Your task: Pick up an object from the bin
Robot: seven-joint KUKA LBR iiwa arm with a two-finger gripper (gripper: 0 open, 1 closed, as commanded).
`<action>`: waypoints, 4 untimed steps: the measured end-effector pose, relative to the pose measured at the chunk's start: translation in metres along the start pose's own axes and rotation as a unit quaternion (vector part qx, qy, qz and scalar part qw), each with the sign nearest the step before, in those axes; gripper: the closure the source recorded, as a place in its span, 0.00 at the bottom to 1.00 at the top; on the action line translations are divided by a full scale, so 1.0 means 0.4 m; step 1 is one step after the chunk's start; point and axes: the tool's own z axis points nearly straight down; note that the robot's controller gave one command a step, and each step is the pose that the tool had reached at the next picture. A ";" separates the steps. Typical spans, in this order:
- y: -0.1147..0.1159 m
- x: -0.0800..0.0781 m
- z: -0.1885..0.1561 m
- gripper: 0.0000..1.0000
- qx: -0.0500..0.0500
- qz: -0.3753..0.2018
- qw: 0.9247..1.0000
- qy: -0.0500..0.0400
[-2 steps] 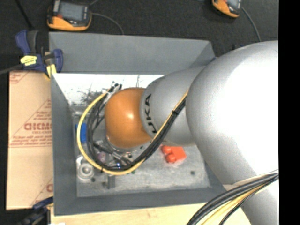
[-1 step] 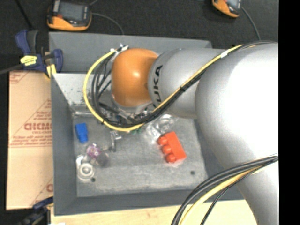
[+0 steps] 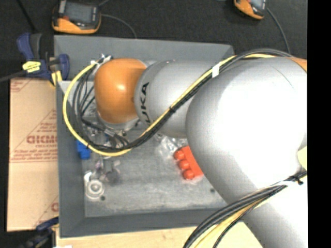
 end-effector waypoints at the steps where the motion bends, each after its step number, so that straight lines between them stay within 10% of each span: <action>1: -0.004 0.000 0.001 1.00 -0.002 0.003 1.000 0.000; 2: 0.015 0.057 -0.353 1.00 -0.003 -0.015 1.000 -0.005; 3: -0.205 0.170 -0.132 1.00 -0.001 0.008 1.000 0.004; 4: -0.194 0.163 -0.143 0.00 -0.002 0.005 1.000 0.000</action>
Offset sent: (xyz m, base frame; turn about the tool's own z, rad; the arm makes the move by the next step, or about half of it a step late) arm 0.0000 0.0000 0.0000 0.0000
